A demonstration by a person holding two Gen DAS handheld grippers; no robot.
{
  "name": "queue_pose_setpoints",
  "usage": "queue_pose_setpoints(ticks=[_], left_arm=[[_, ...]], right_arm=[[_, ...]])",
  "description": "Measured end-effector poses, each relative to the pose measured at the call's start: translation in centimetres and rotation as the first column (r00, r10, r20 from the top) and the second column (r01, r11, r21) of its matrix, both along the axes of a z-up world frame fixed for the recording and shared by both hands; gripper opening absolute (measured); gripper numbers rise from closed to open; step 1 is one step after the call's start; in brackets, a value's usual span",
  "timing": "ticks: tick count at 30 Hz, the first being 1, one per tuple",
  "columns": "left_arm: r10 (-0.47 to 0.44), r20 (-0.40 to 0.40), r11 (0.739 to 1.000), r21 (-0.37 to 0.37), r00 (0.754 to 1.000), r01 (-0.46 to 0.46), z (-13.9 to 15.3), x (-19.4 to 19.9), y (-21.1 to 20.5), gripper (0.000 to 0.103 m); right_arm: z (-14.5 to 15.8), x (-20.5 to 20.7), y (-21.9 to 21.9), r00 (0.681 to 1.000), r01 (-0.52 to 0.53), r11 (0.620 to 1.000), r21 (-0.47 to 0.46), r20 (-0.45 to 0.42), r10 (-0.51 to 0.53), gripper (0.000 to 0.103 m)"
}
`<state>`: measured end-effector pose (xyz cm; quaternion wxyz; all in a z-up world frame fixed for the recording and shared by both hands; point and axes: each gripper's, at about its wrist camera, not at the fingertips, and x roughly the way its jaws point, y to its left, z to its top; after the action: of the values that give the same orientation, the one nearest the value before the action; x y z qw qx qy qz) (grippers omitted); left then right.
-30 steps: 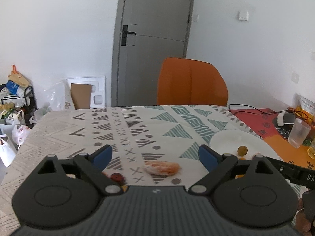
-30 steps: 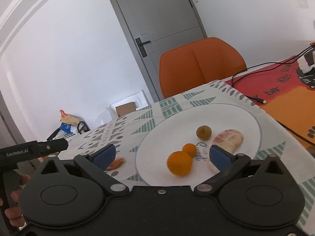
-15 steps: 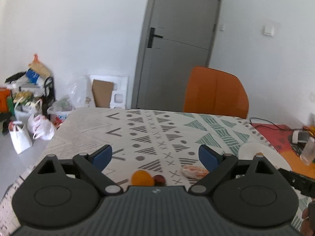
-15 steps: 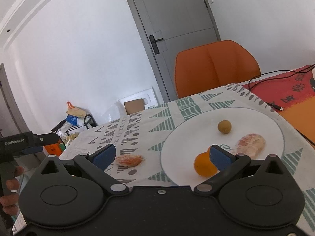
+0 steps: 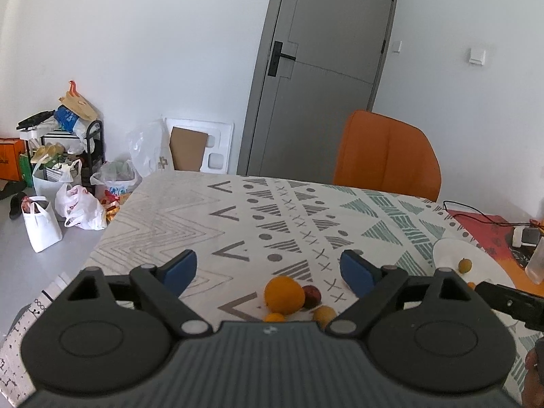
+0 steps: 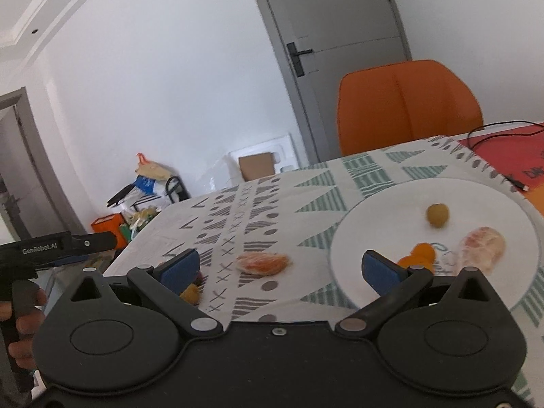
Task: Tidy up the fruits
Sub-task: 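Move both open tools back toward the remaining fruit on the tablecloth, then grasp the large orange with the left tool while the right tool grasps a yellow round fruit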
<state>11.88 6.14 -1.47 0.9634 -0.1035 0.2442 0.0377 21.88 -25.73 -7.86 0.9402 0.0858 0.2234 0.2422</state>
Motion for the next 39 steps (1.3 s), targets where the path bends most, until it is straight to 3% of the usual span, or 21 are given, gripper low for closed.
queue_pose_setpoints(ticks=[5, 13, 19, 39], left_arm=[[-0.004, -0.017, 1.000, -0.014, 1.000, 0.004, -0.8, 0.0, 0.6, 0.079], [-0.012, -0.054, 0.999, -0.053, 0.998, 0.010, -2.4, 0.4, 1.6, 0.057], [-0.023, -0.074, 0.997, -0.072, 0.997, 0.018, -3.5, 0.5, 2.1, 0.049], [-0.018, -0.101, 0.990, -0.140, 0.995, 0.004, -5.6, 0.9, 4.7, 0.045]], right_arm=[[-0.3, 0.1, 1.5, 0.999, -0.037, 0.999, -0.025, -0.011, 0.037, 0.102], [-0.9, 0.9, 3.8, 0.994, -0.100, 0.993, -0.055, -0.057, 0.097, 0.077], [-1.5, 1.5, 5.4, 0.988, -0.133, 0.989, -0.065, -0.089, 0.127, 0.064], [-3.7, 3.7, 12.1, 0.958, -0.245, 0.963, -0.115, -0.182, 0.222, 0.038]])
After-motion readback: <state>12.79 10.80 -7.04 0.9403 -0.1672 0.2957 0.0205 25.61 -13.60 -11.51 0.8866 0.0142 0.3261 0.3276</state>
